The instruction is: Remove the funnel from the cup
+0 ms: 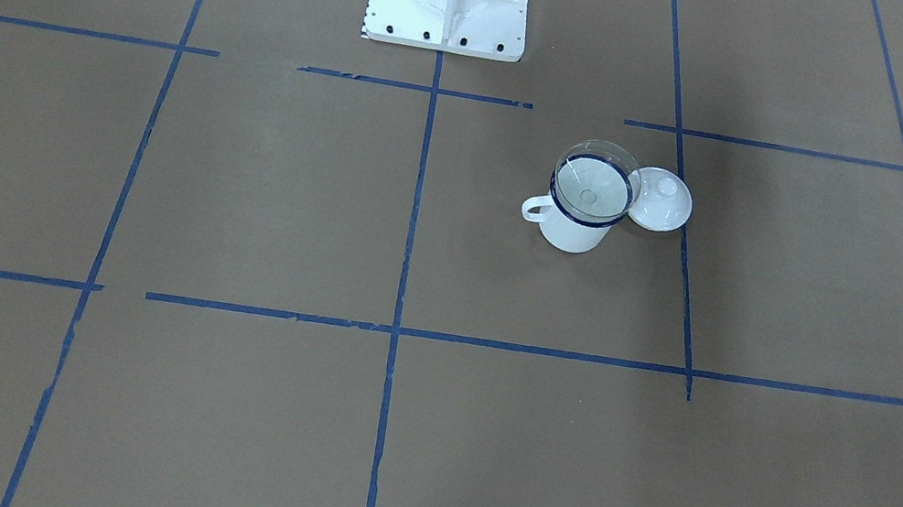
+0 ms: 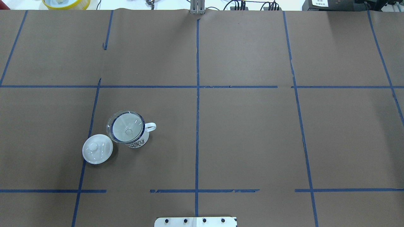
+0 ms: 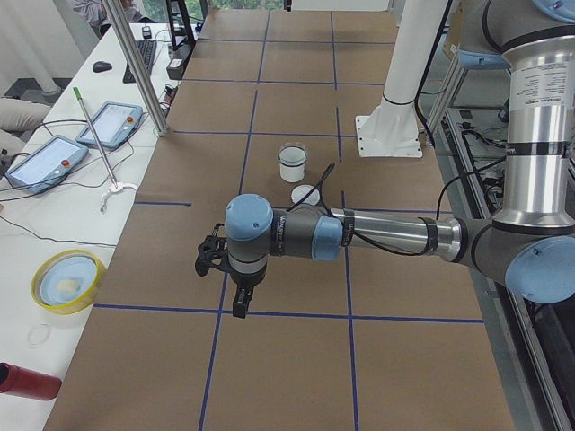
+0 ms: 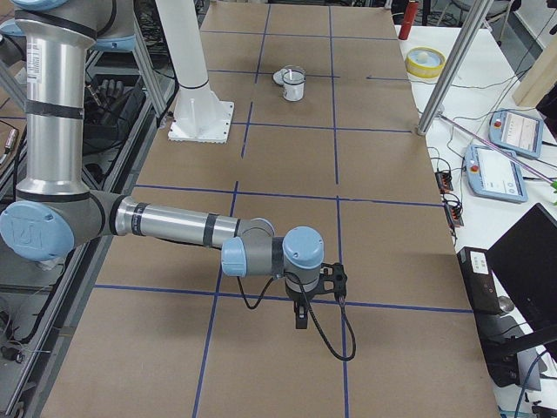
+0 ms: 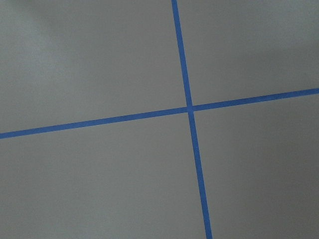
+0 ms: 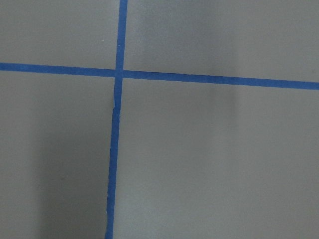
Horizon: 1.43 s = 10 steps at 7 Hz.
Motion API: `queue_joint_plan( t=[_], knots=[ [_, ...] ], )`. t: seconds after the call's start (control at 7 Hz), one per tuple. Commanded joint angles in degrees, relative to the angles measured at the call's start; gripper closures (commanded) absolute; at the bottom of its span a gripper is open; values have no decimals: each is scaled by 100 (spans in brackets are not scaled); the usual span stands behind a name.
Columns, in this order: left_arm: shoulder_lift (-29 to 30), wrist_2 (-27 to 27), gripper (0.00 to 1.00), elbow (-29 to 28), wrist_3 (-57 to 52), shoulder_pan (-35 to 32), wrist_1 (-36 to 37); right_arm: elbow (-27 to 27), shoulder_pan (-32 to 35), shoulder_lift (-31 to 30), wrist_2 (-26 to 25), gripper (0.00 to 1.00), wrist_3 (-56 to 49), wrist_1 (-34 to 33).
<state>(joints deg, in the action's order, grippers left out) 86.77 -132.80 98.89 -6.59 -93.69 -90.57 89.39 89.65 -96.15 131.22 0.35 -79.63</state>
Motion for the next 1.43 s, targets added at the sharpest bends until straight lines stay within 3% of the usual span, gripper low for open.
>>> queue_joint_plan(
  t=[0.0, 0.43, 0.57, 0.86, 1.29],
  knots=[
    [-2, 0, 0, 8, 0, 9, 4, 0, 0, 0, 0, 0, 0, 0],
    [24, 0, 0, 260, 44, 35, -30, 0, 0, 0, 0, 0, 0, 0],
    [138, 26, 0, 532, 79, 44, -475, 0, 0, 0, 0, 0, 0, 0],
    [350, 1, 0, 289, 298, 26, -2159, 0, 0, 0, 0, 0, 0, 0],
    [244, -727, 0, 271, 403, 270, -2624, 0, 0, 0, 0, 0, 0, 0]
  ],
)
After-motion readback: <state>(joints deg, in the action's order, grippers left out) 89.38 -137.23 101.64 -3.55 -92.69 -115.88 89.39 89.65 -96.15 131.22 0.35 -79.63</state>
